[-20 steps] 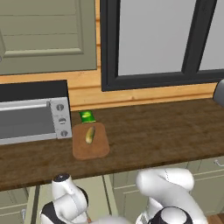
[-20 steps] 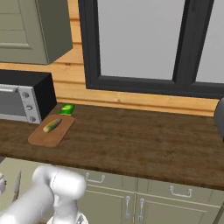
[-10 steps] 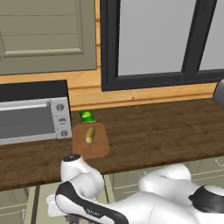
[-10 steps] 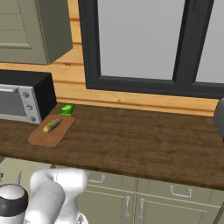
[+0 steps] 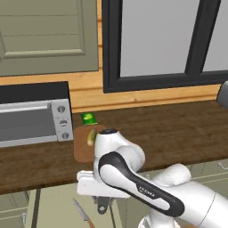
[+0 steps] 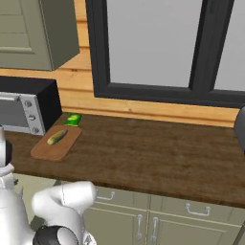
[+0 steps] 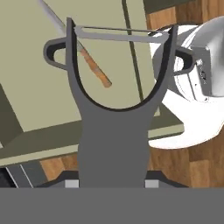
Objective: Place the appropriate cutting tool for cutting the cucumber skin on the cutting board.
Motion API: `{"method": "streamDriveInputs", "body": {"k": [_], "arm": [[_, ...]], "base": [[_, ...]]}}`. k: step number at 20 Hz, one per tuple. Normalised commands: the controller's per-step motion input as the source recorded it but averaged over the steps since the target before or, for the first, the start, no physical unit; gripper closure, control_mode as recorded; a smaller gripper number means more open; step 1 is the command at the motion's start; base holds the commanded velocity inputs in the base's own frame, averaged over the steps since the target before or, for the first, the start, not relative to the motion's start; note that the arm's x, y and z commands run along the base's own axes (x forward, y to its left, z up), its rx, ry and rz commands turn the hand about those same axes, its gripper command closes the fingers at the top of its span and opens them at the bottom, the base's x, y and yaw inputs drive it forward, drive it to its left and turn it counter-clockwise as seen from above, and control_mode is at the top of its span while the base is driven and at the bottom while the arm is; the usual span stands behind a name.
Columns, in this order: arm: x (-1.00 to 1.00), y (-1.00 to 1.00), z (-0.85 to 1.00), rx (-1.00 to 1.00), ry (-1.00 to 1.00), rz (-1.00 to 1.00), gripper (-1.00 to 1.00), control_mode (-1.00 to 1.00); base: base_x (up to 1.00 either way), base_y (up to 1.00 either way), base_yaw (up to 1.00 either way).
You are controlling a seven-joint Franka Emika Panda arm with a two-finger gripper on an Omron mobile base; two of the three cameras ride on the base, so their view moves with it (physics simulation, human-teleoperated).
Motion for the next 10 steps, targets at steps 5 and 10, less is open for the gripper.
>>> {"method": "streamDriveInputs", "body": {"k": [5, 10], "arm": [[0.17, -0.9, 0.6, 0.0, 0.01, -0.24, 1.0, -1.0], [0.7, -0.78, 0.34, -0.03, 0.0, -0.23, 1.0, -1.0]], "base": [[0.0, 0.0, 0.0], [0.0, 0.0, 0.0]]}}
